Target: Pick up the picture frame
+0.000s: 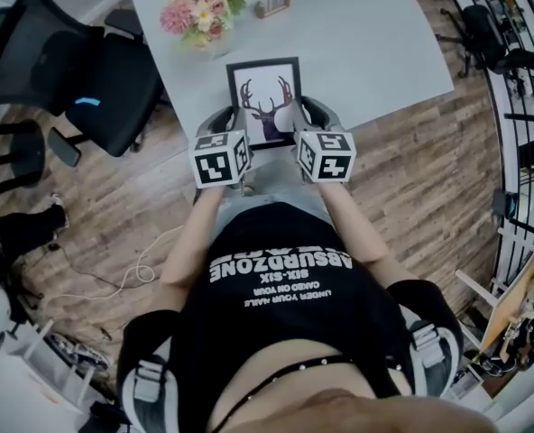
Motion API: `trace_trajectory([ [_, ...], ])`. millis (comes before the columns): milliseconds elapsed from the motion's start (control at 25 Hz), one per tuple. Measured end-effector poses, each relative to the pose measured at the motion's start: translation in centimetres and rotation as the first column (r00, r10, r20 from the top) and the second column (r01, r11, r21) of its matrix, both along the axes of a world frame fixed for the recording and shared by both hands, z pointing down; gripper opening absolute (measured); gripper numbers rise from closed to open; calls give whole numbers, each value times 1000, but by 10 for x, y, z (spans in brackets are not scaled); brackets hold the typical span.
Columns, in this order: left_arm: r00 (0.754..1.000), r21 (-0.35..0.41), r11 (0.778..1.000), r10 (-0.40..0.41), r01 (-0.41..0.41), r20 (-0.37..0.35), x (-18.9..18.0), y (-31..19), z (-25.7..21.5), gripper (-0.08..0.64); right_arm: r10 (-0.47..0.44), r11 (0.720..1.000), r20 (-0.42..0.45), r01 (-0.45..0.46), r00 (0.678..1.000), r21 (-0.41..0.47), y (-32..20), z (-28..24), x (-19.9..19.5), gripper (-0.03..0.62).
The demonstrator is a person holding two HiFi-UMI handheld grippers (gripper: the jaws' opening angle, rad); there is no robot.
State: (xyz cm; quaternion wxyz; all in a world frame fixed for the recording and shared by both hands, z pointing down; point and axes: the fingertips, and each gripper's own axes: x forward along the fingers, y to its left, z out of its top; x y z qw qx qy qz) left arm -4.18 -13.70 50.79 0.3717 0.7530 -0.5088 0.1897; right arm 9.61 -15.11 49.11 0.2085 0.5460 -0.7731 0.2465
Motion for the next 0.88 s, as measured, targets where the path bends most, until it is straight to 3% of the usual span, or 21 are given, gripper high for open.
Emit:
trace_trajectory([
  [880,999,45,998,41,-42,13,-3,34,-18,86,51,998,33,-52,998,20,40,-8,-1,80],
])
